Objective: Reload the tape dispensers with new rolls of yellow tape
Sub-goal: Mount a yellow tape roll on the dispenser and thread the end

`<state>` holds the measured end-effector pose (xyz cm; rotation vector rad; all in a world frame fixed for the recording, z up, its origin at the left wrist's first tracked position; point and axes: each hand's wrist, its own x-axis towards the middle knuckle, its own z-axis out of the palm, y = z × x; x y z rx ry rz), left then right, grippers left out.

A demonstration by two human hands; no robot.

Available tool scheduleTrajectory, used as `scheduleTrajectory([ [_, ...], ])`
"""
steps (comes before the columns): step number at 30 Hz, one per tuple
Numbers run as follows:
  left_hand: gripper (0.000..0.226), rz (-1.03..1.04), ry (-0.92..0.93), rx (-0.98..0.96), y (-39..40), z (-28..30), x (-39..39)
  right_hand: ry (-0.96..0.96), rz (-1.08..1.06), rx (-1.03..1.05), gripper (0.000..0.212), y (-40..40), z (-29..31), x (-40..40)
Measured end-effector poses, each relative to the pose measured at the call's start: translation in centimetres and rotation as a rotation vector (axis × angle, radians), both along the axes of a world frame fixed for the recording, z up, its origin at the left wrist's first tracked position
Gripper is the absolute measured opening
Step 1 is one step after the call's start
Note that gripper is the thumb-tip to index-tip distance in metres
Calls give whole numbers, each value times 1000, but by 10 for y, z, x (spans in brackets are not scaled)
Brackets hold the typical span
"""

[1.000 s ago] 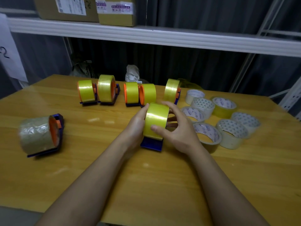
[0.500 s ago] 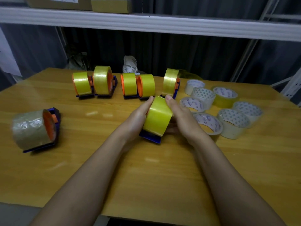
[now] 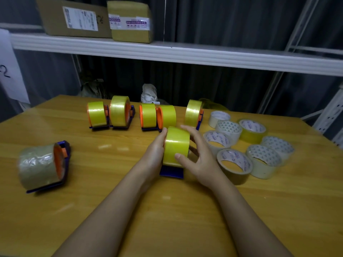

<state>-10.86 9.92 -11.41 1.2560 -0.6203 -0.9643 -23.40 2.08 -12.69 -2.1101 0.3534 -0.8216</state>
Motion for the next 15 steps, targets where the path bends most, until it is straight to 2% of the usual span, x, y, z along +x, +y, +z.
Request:
scheduleTrajectory([
  [2,48,2,-62,-2,0,1,-1,-22,31,69,68,0,0,0],
  [5,47,-21,-145,-12,0,4,-5,-16,3,42,67,-2,0,0],
  [7,53,-34,-222,-4,2,7,-9,-105,-3,125,54,1,3,1],
  [9,72,-79,-309,-14,4,5,-12,-206,-25,226,39,2,7,3],
  [10,74,-85,-358,-14,6,6,-14,-246,-50,250,32,1,9,3],
  [13,55,-81,-470,21,11,8,-19,-316,-151,230,16,-7,12,0],
  [15,54,-91,-481,38,11,8,-22,-323,-179,206,14,-11,12,-4],
])
